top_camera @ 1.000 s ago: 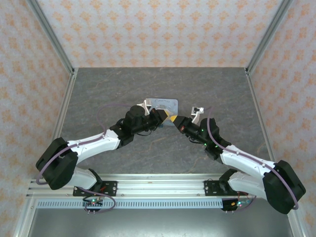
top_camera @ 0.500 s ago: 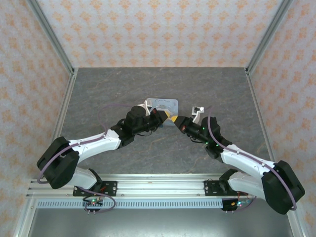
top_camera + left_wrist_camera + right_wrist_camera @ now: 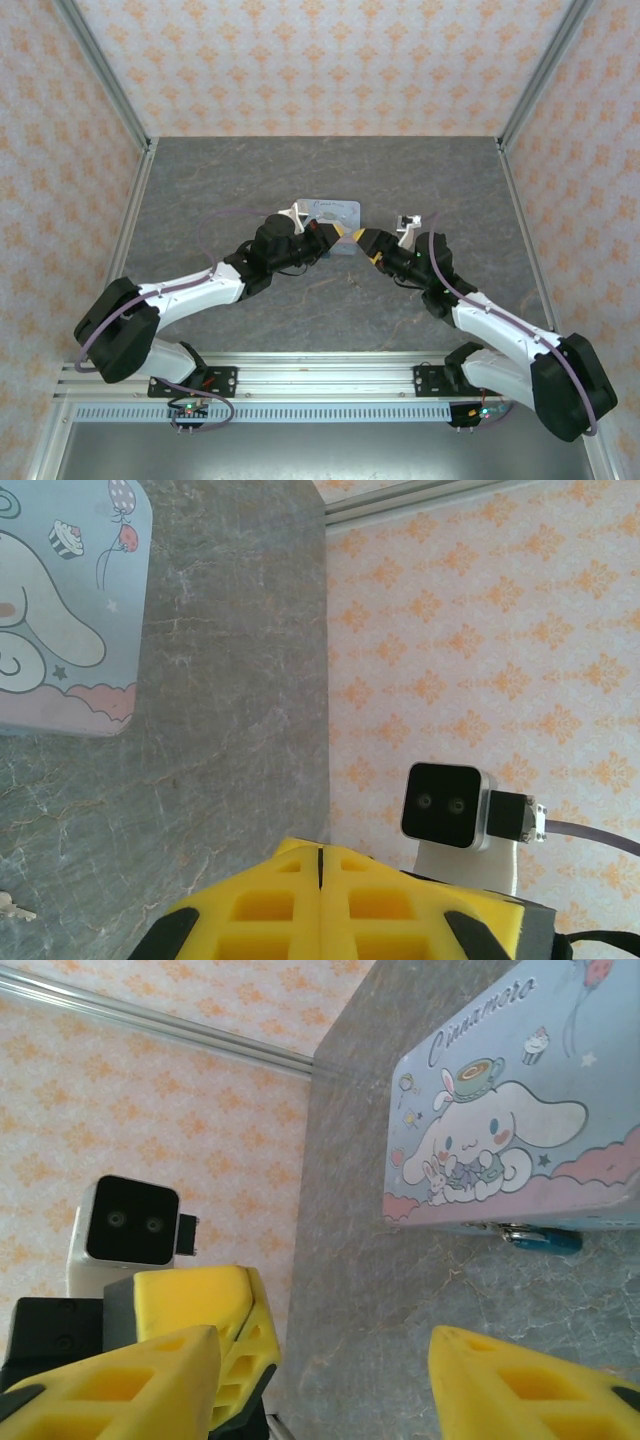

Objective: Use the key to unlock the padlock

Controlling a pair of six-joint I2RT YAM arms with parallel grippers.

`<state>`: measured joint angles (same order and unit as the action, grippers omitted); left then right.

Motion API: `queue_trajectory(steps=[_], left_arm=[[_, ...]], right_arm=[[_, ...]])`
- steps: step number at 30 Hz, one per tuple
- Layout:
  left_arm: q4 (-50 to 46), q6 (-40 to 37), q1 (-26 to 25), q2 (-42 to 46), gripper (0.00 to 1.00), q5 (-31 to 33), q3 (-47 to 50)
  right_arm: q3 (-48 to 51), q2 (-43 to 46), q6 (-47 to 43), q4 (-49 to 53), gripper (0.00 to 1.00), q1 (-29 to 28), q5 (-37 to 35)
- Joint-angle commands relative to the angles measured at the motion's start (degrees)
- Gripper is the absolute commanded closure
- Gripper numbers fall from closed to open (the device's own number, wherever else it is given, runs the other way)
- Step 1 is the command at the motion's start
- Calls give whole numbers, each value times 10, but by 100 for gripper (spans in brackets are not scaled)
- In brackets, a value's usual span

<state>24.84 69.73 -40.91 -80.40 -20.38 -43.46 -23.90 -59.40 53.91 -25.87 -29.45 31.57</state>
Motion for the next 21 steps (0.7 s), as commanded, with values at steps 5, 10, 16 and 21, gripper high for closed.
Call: queue_trajectory(steps=[5,10,16,21], left_arm=[[-64,-35,1,31,99,30,-6],[-96,-39,11,37,70,43,0],[-114,-28,35,49,25,53,21],[-142,-28,62,73,18,56,32]], right_arm=[[4,7,-22,131,45,1,-41],[-28,-17,-94,255,47,-10,-64],[-127,-106,-227,393,47,-55,-118],[-205,-200,-295,463,47,-95,-171]])
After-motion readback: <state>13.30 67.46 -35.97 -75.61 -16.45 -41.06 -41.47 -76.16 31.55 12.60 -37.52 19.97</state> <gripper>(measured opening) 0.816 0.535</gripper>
